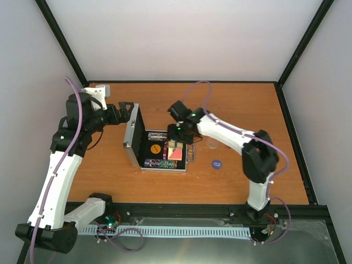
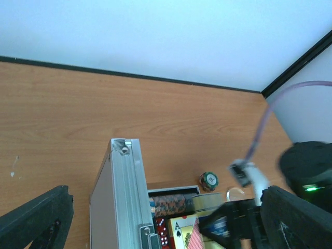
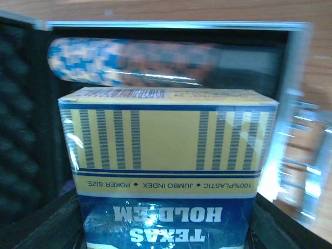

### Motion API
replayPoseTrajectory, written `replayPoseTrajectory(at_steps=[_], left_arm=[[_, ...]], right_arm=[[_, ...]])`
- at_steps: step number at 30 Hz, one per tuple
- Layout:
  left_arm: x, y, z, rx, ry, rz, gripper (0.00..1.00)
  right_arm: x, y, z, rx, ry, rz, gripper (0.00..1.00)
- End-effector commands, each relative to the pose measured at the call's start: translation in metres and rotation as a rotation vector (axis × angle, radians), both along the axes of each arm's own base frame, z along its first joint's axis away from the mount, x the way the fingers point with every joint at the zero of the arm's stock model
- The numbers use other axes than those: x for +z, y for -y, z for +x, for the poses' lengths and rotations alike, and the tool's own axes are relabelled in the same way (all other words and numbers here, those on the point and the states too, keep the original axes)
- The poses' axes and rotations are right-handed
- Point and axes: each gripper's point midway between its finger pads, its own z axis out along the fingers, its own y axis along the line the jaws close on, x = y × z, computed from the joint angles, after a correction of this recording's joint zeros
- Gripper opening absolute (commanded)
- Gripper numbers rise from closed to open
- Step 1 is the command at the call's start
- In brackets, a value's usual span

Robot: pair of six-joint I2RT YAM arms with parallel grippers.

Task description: Pack up texas hold em set

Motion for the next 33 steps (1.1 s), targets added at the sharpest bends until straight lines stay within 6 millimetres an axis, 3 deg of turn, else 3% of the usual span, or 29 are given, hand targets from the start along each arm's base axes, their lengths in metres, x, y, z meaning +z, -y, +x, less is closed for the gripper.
replayPoseTrajectory(at_steps=[1,5,9,19,33], left_arm=[[0.015,0.003,0.000,-0.021,0.061,-0.019,1.00],[0.008,0.006,-0.003,-0.035,0.061,-0.035,1.00],[0.004,0.005,-0.005,-0.035,0.050,-0.018,1.00],[-0.003,0.003,-0.005,-0.026,0.038,-0.013,1.00],[-0.011,0.002,-0.006,-0.020,0.019,-0.013,1.00]], right_arm=[[0.010,-0.078,0.001,0.043,0.007,0.099,0.54],[-0.012,-0.116,-0.003,0.088,-0.045,0.082,0.53],[-0.019,-0.136,0.001,0.051,-0.052,0.111,0.53],[-0.055,-0.122,0.005,0.036,-0.057,-0.038,0.52],[-0.067,-0.121,-0.008,0.023,-0.134,-0.066,0.57]])
